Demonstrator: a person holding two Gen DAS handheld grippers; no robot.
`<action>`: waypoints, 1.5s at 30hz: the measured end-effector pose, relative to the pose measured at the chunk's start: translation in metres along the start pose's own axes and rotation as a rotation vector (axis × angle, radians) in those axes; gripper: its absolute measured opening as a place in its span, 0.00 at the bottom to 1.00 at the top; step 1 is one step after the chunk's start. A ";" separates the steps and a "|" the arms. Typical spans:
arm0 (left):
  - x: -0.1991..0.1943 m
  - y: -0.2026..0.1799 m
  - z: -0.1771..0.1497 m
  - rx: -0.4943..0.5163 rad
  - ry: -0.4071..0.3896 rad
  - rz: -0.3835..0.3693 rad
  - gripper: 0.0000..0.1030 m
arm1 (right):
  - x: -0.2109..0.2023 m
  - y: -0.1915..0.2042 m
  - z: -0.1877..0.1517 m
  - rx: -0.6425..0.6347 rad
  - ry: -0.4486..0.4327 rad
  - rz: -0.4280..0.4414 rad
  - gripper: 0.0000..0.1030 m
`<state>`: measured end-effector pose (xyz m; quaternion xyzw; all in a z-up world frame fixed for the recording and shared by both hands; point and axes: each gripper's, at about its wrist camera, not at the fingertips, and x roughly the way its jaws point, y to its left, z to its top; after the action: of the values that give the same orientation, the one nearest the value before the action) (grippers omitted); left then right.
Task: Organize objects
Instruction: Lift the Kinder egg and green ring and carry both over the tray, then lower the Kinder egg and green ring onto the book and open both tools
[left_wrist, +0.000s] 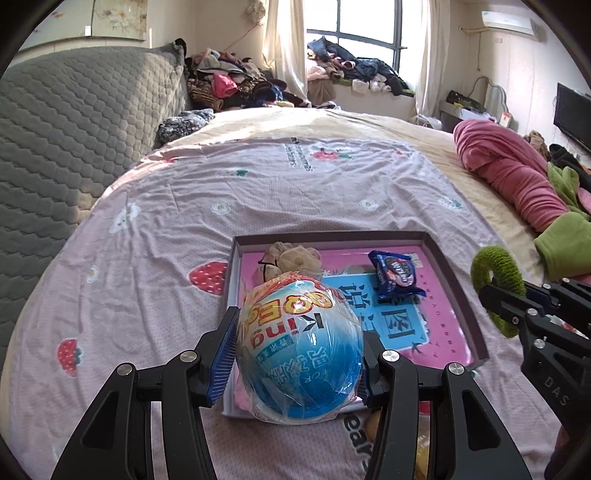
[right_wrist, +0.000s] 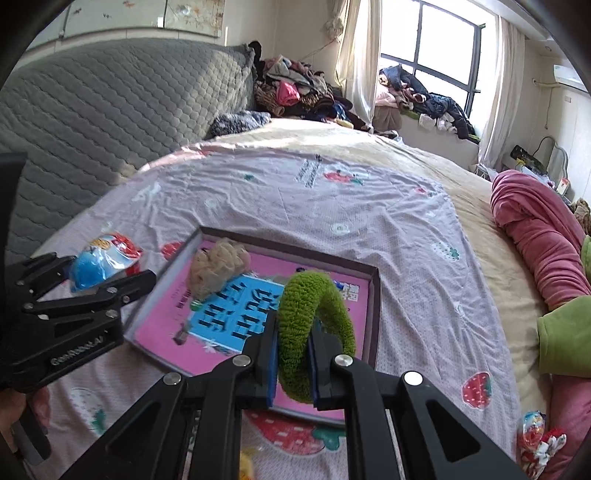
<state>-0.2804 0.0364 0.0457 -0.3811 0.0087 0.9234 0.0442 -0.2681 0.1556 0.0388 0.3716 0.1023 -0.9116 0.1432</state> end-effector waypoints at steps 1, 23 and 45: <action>0.006 0.000 -0.001 0.002 0.003 0.000 0.53 | 0.007 -0.002 -0.001 0.003 0.010 -0.001 0.13; 0.084 -0.007 -0.025 0.033 0.076 0.008 0.53 | 0.112 0.003 -0.022 -0.053 0.168 -0.014 0.13; 0.114 -0.009 -0.039 0.060 0.168 0.030 0.54 | 0.133 0.009 -0.027 -0.027 0.207 0.026 0.17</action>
<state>-0.3326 0.0525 -0.0615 -0.4554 0.0456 0.8882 0.0408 -0.3383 0.1311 -0.0749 0.4629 0.1238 -0.8651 0.1486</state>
